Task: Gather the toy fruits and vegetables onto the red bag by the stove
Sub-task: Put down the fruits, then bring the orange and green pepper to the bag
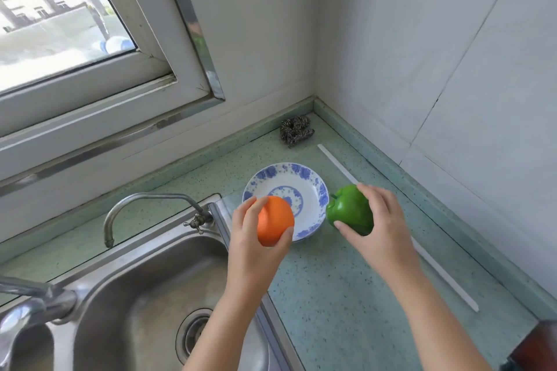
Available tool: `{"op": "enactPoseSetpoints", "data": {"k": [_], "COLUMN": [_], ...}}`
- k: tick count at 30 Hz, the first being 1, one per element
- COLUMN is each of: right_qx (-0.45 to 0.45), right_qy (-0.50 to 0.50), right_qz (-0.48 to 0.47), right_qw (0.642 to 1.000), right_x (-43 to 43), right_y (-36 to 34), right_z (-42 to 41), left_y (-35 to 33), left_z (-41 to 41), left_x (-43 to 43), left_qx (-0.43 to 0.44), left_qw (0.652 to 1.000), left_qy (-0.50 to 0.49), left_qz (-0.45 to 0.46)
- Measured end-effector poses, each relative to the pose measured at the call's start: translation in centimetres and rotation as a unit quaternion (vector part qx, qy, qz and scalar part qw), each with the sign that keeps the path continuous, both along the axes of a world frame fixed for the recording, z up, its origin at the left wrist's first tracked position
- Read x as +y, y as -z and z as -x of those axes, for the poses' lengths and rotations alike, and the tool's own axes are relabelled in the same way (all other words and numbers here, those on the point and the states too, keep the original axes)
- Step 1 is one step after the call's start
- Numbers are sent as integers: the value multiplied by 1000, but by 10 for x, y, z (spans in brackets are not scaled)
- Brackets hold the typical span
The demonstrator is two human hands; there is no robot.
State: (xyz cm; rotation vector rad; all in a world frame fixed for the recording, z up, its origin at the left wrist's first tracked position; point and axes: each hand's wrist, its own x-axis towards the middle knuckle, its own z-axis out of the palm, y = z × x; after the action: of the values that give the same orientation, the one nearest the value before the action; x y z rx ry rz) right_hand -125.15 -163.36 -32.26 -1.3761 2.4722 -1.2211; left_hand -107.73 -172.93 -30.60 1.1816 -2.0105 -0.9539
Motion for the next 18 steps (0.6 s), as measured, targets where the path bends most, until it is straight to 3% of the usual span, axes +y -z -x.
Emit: {"op": "enactPoseSetpoints", "data": {"k": [18], "right_qx": [4], "right_qy": [-201], "right_qz": [97], "right_qw": [975], "right_x": [13], "right_y": [-66], "right_z": [-114], "left_y": [-53], "left_z": [-129], "left_x": [77], "left_qx": [125], "left_qw": [977], "left_qy": [-168], "left_qz": [28]}}
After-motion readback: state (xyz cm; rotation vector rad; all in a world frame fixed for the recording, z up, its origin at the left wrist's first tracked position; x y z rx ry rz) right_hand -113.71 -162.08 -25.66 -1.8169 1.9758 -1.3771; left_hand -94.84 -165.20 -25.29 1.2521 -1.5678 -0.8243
